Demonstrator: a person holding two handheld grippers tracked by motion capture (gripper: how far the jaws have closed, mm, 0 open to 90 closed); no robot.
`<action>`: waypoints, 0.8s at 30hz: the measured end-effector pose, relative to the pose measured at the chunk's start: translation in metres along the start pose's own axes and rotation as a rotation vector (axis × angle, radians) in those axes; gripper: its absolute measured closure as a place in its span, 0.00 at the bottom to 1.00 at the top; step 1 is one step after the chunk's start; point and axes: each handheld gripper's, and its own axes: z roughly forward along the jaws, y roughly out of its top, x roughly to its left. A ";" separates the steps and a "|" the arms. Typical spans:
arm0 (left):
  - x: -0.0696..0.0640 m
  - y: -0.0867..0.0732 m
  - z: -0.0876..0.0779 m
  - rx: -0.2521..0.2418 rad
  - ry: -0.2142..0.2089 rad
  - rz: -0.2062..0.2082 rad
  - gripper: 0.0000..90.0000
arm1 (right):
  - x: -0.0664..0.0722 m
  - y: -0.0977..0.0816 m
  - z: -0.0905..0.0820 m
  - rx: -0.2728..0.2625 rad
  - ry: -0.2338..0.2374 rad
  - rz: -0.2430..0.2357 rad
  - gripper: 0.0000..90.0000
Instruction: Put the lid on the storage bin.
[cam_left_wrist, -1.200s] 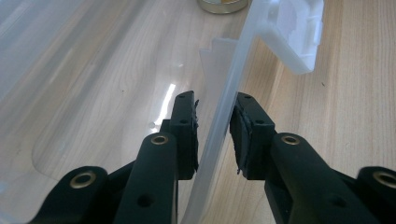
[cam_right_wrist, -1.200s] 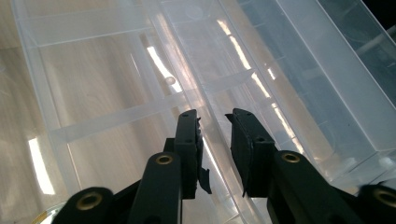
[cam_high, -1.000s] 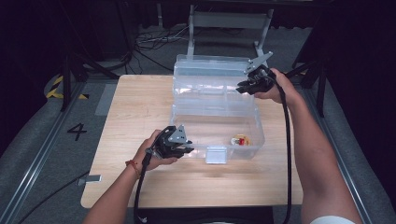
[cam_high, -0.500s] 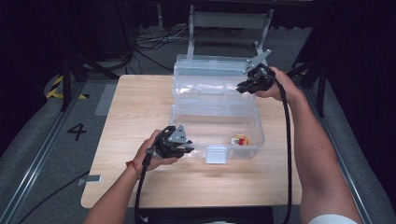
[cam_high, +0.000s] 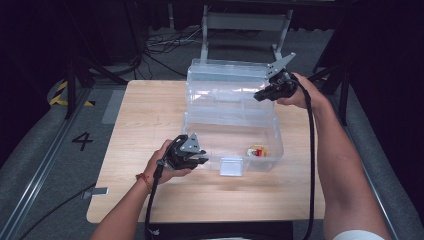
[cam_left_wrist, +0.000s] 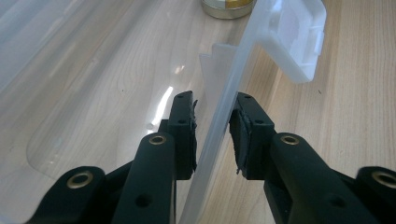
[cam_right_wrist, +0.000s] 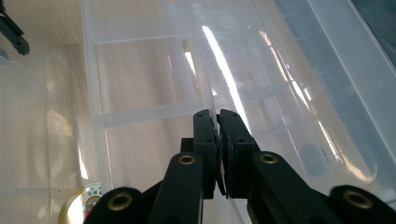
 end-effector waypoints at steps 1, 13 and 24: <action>0.000 0.000 0.000 0.001 0.000 -0.001 0.79 | 0.000 -0.001 -0.001 -0.005 0.005 -0.007 0.96; -0.001 0.001 0.001 -0.003 0.001 -0.004 0.79 | 0.009 0.002 -0.007 0.001 0.032 -0.043 0.98; -0.001 0.001 0.001 0.000 0.000 -0.003 0.79 | 0.025 0.002 -0.015 -0.002 0.045 -0.076 0.99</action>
